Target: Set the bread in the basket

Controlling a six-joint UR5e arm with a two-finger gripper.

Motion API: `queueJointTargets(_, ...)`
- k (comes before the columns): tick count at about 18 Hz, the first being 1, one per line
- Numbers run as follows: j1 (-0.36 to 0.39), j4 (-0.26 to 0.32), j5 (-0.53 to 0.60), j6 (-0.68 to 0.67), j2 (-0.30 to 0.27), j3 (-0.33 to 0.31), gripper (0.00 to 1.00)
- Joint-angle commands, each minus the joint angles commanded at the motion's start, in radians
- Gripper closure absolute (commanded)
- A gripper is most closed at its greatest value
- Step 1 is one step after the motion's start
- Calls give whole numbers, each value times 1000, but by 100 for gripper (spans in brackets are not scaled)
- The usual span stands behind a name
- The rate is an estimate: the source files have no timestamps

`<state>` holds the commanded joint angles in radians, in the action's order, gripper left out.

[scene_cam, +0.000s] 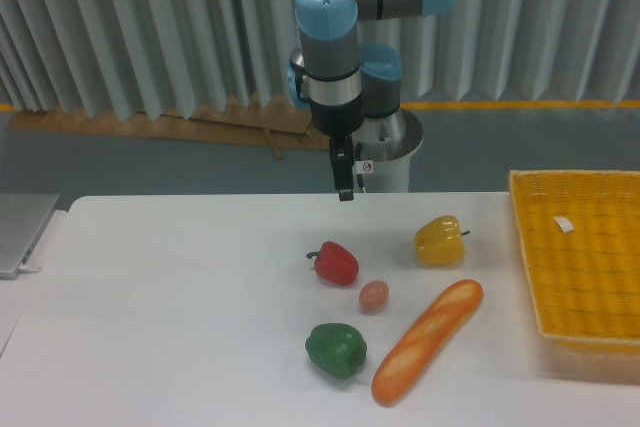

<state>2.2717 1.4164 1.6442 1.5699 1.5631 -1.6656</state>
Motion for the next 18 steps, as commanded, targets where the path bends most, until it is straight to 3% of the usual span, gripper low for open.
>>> queueJointTargets(18, 11, -1, -1, -47, 5, -10, 0)
